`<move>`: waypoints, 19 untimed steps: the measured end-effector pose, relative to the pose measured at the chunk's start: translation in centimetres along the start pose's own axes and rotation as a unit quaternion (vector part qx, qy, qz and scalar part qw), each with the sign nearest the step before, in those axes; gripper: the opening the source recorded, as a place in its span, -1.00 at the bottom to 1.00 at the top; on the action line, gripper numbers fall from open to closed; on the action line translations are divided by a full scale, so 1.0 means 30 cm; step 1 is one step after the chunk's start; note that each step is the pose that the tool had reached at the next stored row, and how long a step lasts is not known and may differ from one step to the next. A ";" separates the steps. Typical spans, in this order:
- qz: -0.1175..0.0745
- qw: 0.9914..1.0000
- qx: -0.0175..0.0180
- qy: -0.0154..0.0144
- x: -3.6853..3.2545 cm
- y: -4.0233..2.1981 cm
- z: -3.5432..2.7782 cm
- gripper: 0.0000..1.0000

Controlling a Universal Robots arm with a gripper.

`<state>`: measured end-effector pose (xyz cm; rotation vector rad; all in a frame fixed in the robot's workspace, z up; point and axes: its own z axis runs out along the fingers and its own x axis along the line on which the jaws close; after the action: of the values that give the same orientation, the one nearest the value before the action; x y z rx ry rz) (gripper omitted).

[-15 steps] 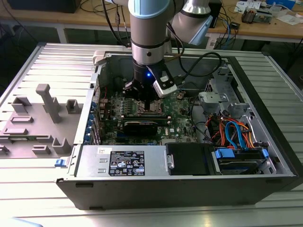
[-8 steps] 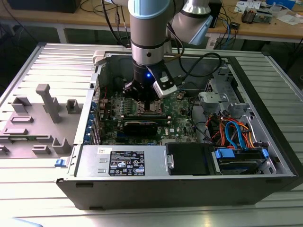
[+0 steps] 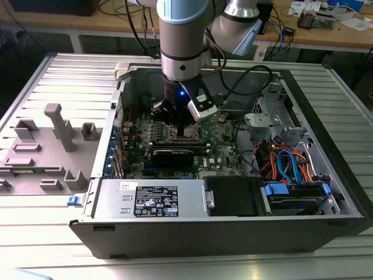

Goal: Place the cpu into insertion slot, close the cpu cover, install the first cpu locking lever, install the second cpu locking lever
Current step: 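Install the second cpu locking lever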

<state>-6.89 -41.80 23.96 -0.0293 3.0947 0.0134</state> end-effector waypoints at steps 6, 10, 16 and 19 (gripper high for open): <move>0.000 1.000 0.000 0.000 0.004 0.000 0.000 -0.79; 0.000 1.000 0.000 0.000 0.006 0.000 0.000 -0.79; 0.000 1.000 0.000 0.000 0.011 0.000 0.008 -0.79; 0.000 1.000 0.000 0.000 0.012 0.000 0.008 -0.79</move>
<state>-7.24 -41.80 23.69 -0.0293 3.0948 0.0134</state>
